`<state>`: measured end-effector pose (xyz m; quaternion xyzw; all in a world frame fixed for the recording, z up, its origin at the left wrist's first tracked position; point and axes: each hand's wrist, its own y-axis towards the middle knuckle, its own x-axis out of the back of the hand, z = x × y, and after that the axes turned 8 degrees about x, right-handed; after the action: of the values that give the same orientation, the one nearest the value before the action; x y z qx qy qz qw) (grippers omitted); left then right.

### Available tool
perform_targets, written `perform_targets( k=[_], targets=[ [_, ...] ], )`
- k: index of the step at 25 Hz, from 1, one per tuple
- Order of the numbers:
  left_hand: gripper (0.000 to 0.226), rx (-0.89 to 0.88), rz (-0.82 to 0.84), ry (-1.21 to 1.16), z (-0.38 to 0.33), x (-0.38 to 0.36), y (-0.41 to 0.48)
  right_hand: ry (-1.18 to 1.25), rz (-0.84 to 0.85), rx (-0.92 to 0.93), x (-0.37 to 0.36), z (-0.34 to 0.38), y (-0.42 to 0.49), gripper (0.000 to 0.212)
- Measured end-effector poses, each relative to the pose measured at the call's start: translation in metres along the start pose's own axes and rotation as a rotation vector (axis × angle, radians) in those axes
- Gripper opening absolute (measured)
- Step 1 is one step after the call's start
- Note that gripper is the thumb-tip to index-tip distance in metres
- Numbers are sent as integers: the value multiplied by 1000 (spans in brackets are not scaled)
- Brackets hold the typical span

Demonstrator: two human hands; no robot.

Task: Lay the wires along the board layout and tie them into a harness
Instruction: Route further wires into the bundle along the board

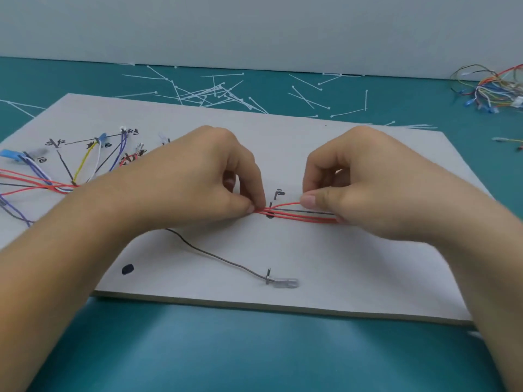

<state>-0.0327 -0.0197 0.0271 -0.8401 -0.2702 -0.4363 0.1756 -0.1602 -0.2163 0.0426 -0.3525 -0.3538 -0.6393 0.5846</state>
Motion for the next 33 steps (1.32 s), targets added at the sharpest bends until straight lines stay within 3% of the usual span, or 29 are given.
perform_targets(
  k=[8,15,20,28,33],
  targets=[
    [5,-26,-67,-47,-5,-13,2,106,215,-73,28,-21,-7,16],
    [14,-73,-56,-61,-5,-17,4,107,164,-143,40,-33,-10,14],
    [13,-79,-55,-59,-5,-17,4,149,266,-227,42,-36,-14,13],
    [19,-112,-47,-73,-9,-17,4,-24,279,-110,37,-33,-12,17],
    [14,-130,-20,-51,-5,-16,9,-284,199,14,27,-31,-11,21]
  ],
)
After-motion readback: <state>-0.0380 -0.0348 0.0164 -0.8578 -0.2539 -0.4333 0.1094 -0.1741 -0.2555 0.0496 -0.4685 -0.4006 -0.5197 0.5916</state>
